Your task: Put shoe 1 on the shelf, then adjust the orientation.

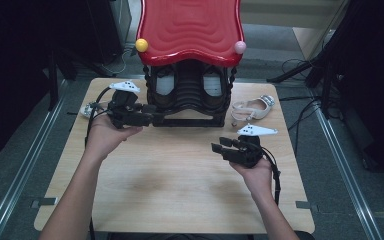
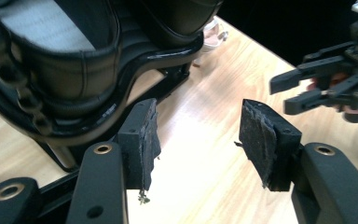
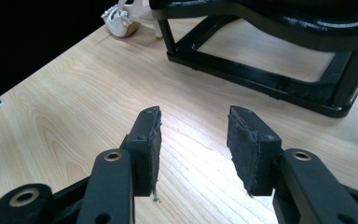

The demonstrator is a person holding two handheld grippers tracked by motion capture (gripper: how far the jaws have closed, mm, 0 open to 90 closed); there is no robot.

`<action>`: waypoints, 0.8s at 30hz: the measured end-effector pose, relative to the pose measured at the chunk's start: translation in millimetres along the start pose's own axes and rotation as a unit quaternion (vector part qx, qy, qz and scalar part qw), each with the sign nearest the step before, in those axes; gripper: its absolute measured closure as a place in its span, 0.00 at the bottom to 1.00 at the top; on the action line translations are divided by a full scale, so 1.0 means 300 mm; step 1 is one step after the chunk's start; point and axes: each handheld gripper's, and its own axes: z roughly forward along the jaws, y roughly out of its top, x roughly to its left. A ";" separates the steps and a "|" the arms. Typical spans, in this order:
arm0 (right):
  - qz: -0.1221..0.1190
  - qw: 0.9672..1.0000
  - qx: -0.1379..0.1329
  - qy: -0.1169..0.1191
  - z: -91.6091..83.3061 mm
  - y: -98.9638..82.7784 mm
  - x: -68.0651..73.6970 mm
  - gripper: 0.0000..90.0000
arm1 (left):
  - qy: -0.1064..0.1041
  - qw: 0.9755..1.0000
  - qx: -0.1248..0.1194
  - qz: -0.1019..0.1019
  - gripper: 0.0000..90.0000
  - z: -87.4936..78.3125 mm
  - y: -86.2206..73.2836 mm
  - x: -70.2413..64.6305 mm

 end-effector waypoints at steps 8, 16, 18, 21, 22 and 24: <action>0.011 1.000 0.001 -0.006 -0.007 -0.013 -0.031 0.61 | 0.013 1.000 -0.005 -0.023 0.53 -0.015 -0.080 0.061; 0.016 1.000 0.006 -0.016 0.003 -0.025 -0.063 0.61 | 0.030 0.998 -0.003 -0.046 0.69 -0.031 -0.142 0.146; 0.013 1.000 0.009 -0.018 0.008 -0.026 -0.062 0.61 | 0.043 0.998 -0.004 -0.056 0.78 -0.033 -0.162 0.171; 0.004 1.000 0.019 -0.025 0.017 -0.030 -0.059 0.61 | 0.049 0.996 -0.005 -0.069 0.90 -0.042 -0.189 0.209; 0.002 0.999 0.020 -0.026 0.019 -0.030 -0.058 0.61 | 0.050 0.996 -0.009 -0.073 0.92 -0.046 -0.197 0.221; 0.003 0.999 0.020 -0.025 0.022 -0.032 -0.056 0.61 | 0.054 0.995 -0.009 -0.079 0.96 -0.051 -0.210 0.244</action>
